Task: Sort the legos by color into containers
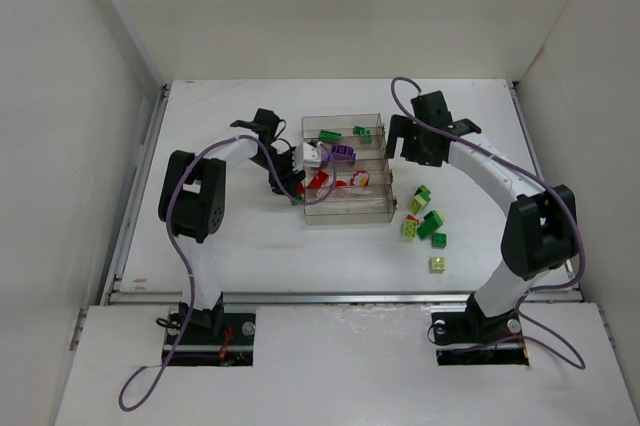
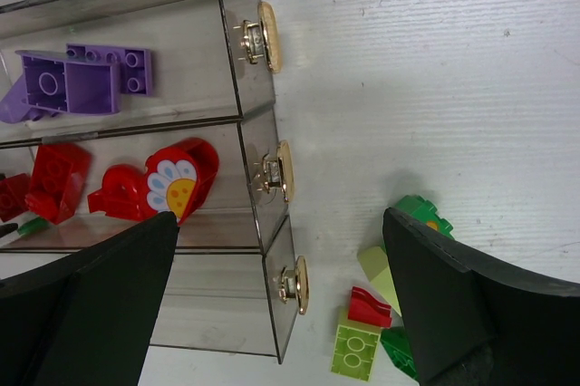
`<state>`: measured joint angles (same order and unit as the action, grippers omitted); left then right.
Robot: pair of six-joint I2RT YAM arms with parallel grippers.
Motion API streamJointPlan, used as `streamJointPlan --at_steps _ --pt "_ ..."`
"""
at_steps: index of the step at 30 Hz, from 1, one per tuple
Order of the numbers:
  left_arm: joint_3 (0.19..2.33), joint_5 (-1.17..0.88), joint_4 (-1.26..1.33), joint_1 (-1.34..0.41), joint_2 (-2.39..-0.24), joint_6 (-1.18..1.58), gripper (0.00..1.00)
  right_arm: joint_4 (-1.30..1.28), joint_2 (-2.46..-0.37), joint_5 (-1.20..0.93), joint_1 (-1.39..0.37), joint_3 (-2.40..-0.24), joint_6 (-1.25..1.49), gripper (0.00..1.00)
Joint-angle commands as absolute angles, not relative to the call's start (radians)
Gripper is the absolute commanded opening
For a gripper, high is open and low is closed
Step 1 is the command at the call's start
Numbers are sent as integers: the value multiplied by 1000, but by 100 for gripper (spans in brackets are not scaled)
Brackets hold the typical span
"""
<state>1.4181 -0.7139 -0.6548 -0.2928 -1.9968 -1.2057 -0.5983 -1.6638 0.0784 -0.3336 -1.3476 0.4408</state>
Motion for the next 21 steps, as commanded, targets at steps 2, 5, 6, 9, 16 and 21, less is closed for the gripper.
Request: streamJointPlan --at_steps 2,5,6,9,16,21 --pt "1439 -739 -644 -296 -2003 -1170 40 -586 -1664 78 -327 -1396 437 100" --pt "1439 -739 -644 -296 -2012 -1147 35 -586 -1664 78 -327 -1396 437 100" --pt "1439 -729 -644 -296 -2013 -1135 32 -586 -1664 78 -327 -1396 437 100" --pt "1439 -716 -653 -287 -2013 -1135 15 -586 -1664 78 -327 -1396 437 100" --pt "1477 -678 -673 -196 -1973 -1100 0 -577 -1664 78 -327 -1387 437 100" --pt "1508 -718 -631 -187 -1878 -1033 0 -557 -1664 67 -327 -1387 437 100"
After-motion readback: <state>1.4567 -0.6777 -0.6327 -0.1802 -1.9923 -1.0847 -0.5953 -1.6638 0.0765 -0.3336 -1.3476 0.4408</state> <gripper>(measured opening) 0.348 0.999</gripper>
